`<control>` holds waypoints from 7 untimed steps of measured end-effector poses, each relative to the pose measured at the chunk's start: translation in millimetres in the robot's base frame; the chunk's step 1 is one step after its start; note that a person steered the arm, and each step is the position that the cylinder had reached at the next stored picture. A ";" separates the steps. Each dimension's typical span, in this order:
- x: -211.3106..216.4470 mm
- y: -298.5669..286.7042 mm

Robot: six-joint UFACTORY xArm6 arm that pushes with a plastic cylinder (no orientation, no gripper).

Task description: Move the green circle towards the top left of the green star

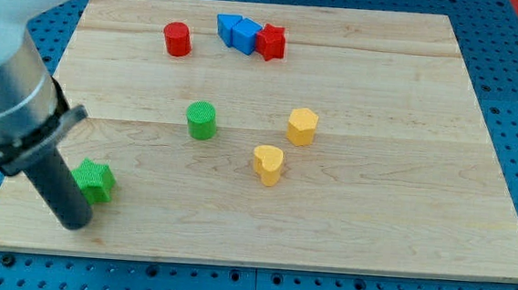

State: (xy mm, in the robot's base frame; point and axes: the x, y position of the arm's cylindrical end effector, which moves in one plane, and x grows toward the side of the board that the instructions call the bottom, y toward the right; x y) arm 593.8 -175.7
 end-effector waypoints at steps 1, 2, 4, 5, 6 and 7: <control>2.4 56.6; -17.1 36.2; -46.0 2.3; -52.7 -8.8; -82.5 69.6; -117.5 102.5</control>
State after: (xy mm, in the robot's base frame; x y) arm 476.3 -73.3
